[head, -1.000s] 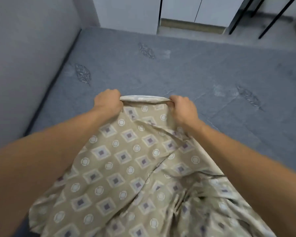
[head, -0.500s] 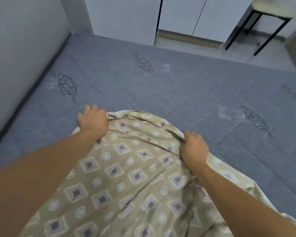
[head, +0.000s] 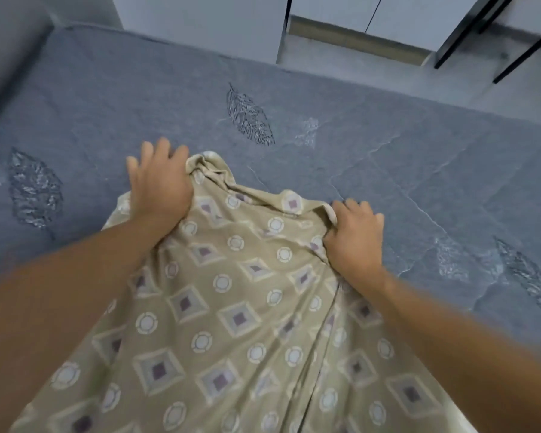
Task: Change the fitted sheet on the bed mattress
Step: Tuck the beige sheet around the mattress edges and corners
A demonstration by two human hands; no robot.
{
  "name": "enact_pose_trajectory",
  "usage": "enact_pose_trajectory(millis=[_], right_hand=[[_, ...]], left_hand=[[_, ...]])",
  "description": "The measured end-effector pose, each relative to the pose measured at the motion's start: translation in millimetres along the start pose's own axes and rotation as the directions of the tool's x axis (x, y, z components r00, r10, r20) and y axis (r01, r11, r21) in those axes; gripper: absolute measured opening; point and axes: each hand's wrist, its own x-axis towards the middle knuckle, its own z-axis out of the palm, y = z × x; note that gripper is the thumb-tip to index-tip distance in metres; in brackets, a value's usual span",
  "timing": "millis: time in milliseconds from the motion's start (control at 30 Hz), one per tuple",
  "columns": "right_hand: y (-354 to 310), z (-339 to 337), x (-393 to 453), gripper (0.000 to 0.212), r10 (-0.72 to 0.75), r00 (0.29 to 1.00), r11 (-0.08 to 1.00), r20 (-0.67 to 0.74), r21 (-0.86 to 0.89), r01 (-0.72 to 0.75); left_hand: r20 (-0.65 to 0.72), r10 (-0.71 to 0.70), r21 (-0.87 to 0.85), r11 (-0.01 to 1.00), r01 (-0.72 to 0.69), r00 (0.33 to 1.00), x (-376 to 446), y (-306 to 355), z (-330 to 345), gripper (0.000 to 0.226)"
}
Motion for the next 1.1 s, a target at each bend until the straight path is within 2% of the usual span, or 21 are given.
enact_pose_trajectory(millis=[200, 333, 367, 467, 533, 700, 800, 867, 967, 1100], right_hand=[[-2.6, 0.3, -1.7, 0.017, 0.007, 0.999, 0.996, -0.037, 0.094, -0.004], [-5.0, -3.3, -5.7, 0.018, 0.026, 0.999, 0.993, -0.03, 0.115, -0.022], [-5.1, -1.9, -5.5, 0.018, 0.021, 0.999, 0.994, -0.04, 0.107, -0.017], [-3.2, 0.4, -3.1, 0.015, 0.016, 1.0, 0.994, -0.026, 0.106, -0.013], [-3.6, -0.4, 0.3, 0.012, 0.047, 0.999, 0.992, -0.008, 0.121, -0.046], [-16.5, -30.9, 9.9, 0.014, 0.12, 0.986, 0.988, 0.115, 0.084, -0.131], [-10.1, -53.8, 101.5, 0.009, 0.328, 0.941, 0.94, 0.086, 0.067, -0.334], [-3.8, -65.1, 164.5, 0.012, 0.272, 0.961, 0.962, 0.053, 0.015, -0.273], [-17.0, -28.4, 170.4, 0.015, 0.199, 0.979, 0.979, 0.052, -0.058, -0.196], [-47.6, 21.2, 128.5, 0.016, 0.311, 0.95, 0.94, -0.044, -0.136, -0.314]], left_hand=[[0.103, 0.024, -0.025, 0.999, -0.021, 0.994, 4.9, -5.6, -8.4, 0.005], [0.24, 0.189, -0.007, 0.981, -0.193, 0.952, 38.9, -10.3, -16.9, 0.035], [0.241, 0.195, -0.02, 0.98, -0.196, 0.951, 46.9, -11.6, -16.6, 0.033], [0.1, 0.164, -0.14, 0.979, -0.15, 0.981, 45.2, -10.9, -8.2, 0.006], [0.055, 0.163, -0.195, 0.969, -0.15, 0.985, 42.9, -11.1, -1.8, 0.009], [0.088, 0.162, -0.185, 0.972, -0.144, 0.983, 42.5, -14.2, -1.5, 0.019], [0.084, 0.153, -0.17, 0.976, -0.137, 0.985, 40.0, -12.7, 1.3, 0.02], [0.067, 0.163, -0.197, 0.969, -0.147, 0.984, 45.1, -15.0, 4.6, 0.026], [0.083, 0.161, -0.194, 0.971, -0.143, 0.983, 42.1, -14.2, 5.9, 0.033], [0.118, 0.161, -0.189, 0.973, -0.137, 0.98, 44.5, -12.6, 3.4, 0.031]])
